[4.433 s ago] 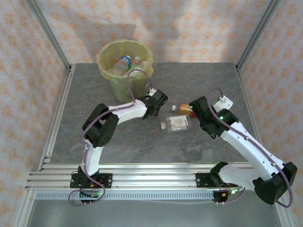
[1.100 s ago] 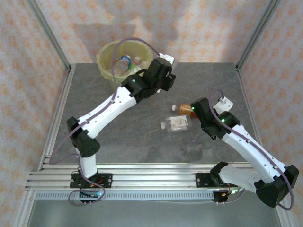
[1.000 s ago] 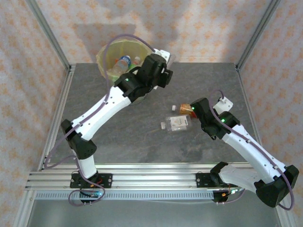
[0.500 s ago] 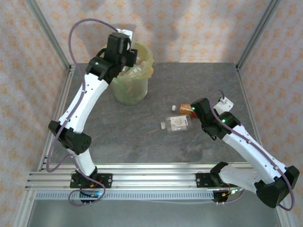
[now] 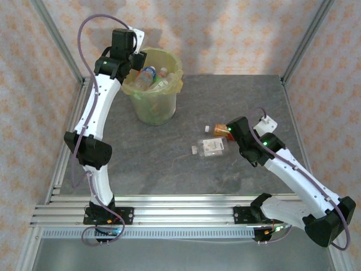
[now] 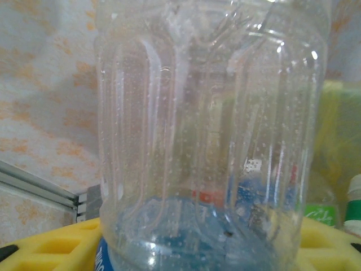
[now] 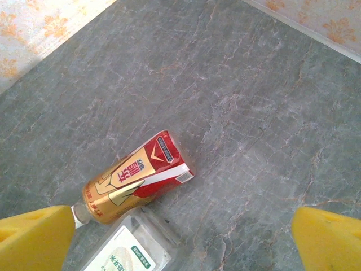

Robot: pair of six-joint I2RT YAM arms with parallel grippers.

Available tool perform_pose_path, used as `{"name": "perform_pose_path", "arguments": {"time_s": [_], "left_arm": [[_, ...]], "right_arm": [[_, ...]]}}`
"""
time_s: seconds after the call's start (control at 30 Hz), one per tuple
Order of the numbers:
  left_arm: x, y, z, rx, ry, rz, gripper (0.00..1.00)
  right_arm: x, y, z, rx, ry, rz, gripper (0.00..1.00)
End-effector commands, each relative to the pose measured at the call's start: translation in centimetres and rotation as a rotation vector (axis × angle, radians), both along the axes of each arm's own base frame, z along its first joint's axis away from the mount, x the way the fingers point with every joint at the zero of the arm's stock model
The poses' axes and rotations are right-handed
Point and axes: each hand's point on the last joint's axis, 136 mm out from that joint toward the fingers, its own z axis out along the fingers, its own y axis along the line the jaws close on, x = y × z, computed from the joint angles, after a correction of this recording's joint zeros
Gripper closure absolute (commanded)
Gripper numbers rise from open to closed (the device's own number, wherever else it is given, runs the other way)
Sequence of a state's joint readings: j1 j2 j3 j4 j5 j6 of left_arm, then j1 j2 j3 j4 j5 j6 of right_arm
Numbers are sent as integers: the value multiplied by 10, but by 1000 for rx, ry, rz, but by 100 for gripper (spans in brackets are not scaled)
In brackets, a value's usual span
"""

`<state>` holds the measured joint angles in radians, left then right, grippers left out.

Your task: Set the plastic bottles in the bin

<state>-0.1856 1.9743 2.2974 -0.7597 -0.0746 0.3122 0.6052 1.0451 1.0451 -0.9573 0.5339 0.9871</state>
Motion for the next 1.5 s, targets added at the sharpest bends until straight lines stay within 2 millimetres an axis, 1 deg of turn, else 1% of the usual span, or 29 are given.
{"name": "perform_pose_path", "arguments": {"time_s": [0.0,0.13,0.4,0.53,0.63,0.9,1.0,1.1,1.13,1.17,1.2,1.27,1.37,1.47], "left_arm": [[3,4,2,61,4,-54,39],[11,8,-12,93,30,-60,36],[20,8,-32,122,72,-83,25],[22,11,-36,147,78,-80,18],[21,10,-33,141,74,-79,14],[14,4,-19,84,45,-94,13],[7,-2,-9,19,20,-105,13],[-3,-10,7,-63,-17,-110,12],[-8,-13,13,-91,-28,-102,12],[-10,-16,14,-123,-26,-96,12],[-21,-18,28,-161,-47,-96,12],[-35,-23,40,-262,-54,-86,12],[-53,-39,51,-397,-59,-130,12],[-72,-56,54,-454,-71,-172,12]], "right_arm": [[-1,-4,4,-21,6,-10,1],[1,-3,6,-28,7,-7,1],[0,-3,5,-30,14,-8,1],[0,-4,6,-32,15,-11,1],[1,-3,7,-30,12,-7,1],[0,-2,4,-30,26,-6,1],[0,-2,3,-31,27,-6,1],[0,-2,3,-32,29,-6,1],[0,-2,2,-30,30,-3,1],[0,-2,2,-30,31,-3,1],[0,-1,1,-29,34,-2,1],[0,-1,-1,-29,38,-2,1],[0,1,-2,-22,40,4,1],[0,5,-7,-5,56,20,1]]}}
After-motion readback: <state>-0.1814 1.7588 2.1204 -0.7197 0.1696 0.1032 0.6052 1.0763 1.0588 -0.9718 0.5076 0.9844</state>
